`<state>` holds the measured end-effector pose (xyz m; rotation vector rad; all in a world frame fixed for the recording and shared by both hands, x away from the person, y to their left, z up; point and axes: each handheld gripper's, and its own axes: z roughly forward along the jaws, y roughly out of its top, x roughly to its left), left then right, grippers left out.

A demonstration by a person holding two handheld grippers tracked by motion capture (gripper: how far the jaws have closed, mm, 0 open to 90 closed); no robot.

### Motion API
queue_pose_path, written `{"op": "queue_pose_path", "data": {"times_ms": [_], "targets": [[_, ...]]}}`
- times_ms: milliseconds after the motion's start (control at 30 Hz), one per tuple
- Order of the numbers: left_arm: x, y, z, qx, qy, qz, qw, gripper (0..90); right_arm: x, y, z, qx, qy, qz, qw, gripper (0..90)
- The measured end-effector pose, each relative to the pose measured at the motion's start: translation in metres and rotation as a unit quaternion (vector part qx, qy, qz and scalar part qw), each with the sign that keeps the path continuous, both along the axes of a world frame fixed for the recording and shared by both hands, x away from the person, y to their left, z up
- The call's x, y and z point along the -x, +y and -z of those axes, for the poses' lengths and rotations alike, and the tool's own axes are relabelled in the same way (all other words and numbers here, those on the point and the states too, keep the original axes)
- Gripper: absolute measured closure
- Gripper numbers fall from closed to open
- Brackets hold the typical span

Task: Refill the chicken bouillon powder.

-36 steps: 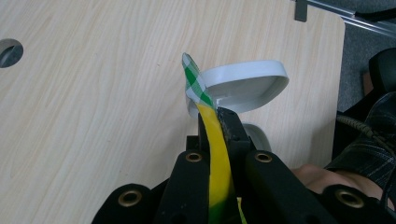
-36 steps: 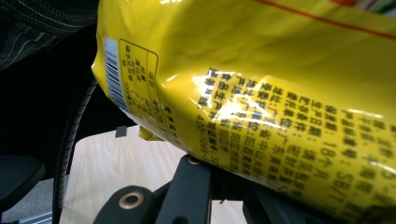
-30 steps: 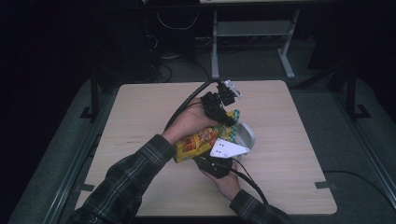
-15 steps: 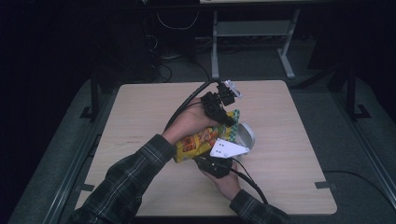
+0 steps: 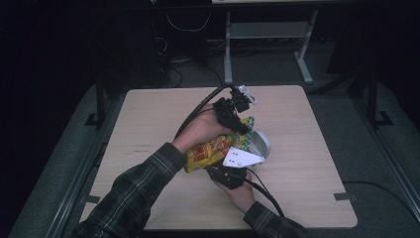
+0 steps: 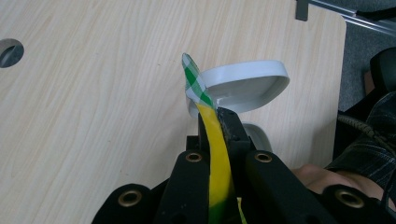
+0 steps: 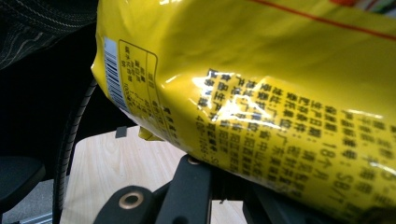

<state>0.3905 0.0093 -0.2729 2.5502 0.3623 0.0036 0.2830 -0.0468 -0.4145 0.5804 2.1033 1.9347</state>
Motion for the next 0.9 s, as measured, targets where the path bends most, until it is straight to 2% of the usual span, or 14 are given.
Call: {"op": "queue_pose_path", "data": {"times_ms": [900], "targets": [[0.0003, -0.0012, 0.0001, -0.002, 0.000, -0.002, 1.0000, 89.5, -0.0004, -0.0002, 0.0000, -0.002, 0.000, -0.001, 1.0000, 89.9]]}}
